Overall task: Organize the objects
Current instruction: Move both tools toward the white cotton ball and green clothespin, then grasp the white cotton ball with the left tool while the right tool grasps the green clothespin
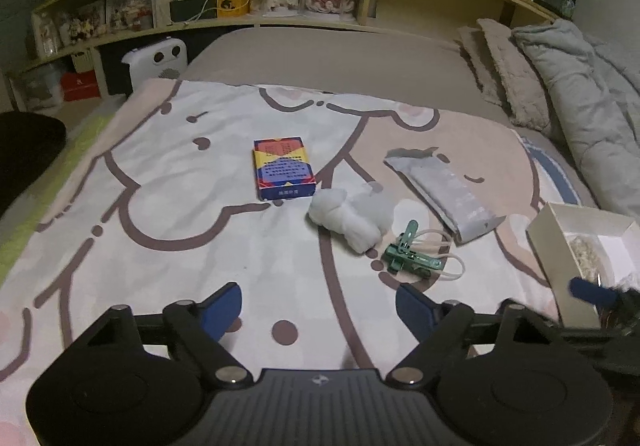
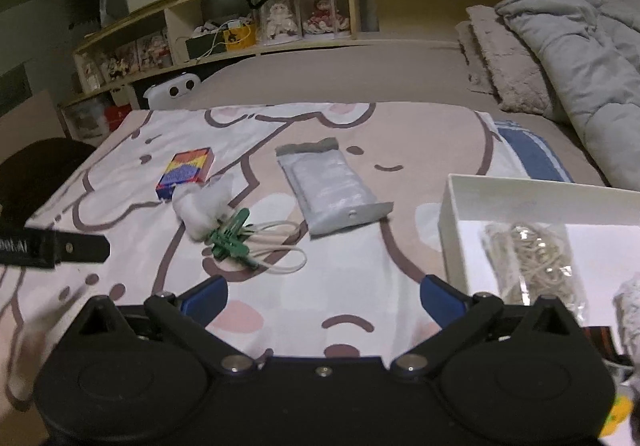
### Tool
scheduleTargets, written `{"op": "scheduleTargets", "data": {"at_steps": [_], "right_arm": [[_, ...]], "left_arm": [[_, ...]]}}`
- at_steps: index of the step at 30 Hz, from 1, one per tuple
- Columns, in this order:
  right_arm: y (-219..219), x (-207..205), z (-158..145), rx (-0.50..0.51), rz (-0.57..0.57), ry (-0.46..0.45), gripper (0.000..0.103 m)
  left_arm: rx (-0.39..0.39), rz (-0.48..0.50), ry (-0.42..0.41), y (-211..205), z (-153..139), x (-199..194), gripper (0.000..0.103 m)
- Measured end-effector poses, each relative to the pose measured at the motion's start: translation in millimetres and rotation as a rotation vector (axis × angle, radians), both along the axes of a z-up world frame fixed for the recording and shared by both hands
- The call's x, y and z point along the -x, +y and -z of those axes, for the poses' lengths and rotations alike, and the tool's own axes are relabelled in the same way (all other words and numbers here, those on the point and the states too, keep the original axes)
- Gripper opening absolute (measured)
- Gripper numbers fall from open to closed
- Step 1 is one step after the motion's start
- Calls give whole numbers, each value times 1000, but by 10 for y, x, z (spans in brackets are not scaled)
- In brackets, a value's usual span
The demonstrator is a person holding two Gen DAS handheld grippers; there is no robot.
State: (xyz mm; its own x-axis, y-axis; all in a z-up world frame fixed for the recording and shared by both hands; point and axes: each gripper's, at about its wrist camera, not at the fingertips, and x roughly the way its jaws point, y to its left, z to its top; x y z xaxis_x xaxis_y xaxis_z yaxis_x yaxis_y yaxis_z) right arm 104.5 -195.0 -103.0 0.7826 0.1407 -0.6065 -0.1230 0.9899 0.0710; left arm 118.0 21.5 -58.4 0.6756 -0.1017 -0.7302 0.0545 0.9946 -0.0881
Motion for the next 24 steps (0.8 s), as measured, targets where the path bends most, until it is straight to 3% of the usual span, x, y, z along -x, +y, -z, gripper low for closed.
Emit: {"op": "scheduleTargets", "data": {"at_steps": [10,15,19,24], "right_arm": [[360,-113,222,174,-148,-157,101],[488,-285,308,207,-225,-151,86],[658,-396,403,258,-246,-166,59],[834,-389,490,323,-316,-217,57]], "left_arm": [[92,16,-73,-13,80,-167,82],[177,7,-38,-8,223,-331,74],[200,-12,-17,1,314,-480,72],[261,-39,12,-8,397,-711,72]]}}
